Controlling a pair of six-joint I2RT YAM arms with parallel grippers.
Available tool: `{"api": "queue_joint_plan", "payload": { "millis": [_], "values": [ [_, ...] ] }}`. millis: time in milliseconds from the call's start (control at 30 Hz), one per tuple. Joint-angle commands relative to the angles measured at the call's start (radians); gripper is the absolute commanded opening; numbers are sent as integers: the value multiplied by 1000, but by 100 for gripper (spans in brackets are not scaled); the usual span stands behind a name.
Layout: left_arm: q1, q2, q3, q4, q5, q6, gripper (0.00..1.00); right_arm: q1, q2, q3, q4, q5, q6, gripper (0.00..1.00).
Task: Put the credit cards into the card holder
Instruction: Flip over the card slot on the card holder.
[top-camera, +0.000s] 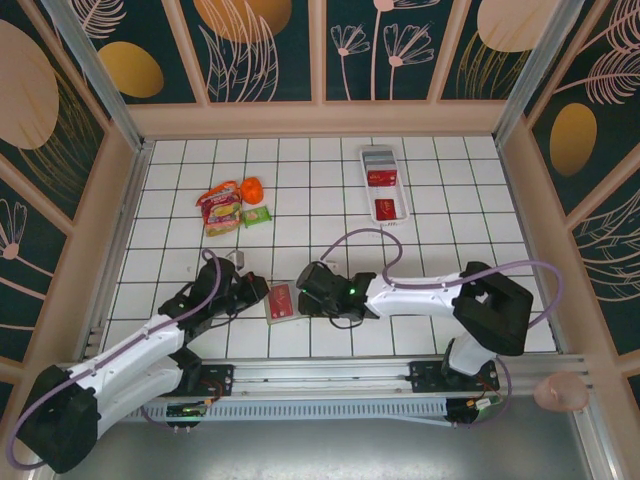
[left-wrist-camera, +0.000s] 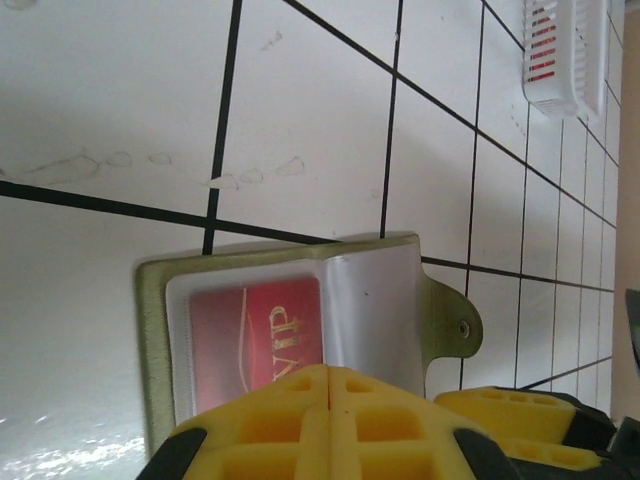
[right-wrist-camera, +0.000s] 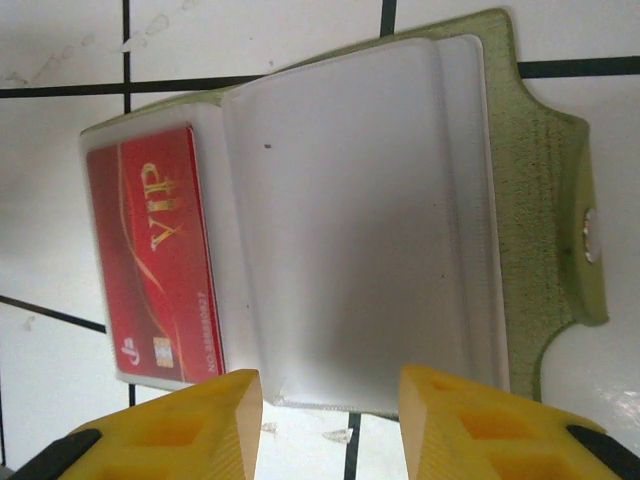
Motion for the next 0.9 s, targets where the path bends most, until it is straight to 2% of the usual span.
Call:
{"api": "queue_joint_plan", "payload": {
  "millis": [0, 100, 367, 700, 867],
  "values": [
    [-5, 28, -29, 64, 51, -4, 1, 7, 32, 33, 17, 12, 7, 43],
    [-7, 68, -41, 98, 78, -1, 0, 3, 52, 43, 14, 15, 7, 48],
    [-25, 130, -64, 154, 77, -2, 0, -5, 87, 43, 27, 4, 10, 54],
    [-25, 209, -88, 151, 14, 4, 0, -6, 108, 41, 123, -39, 14, 55],
    [-25, 209, -92, 133, -7, 4, 0, -7, 112, 22, 225, -75, 21, 54]
  ]
}}
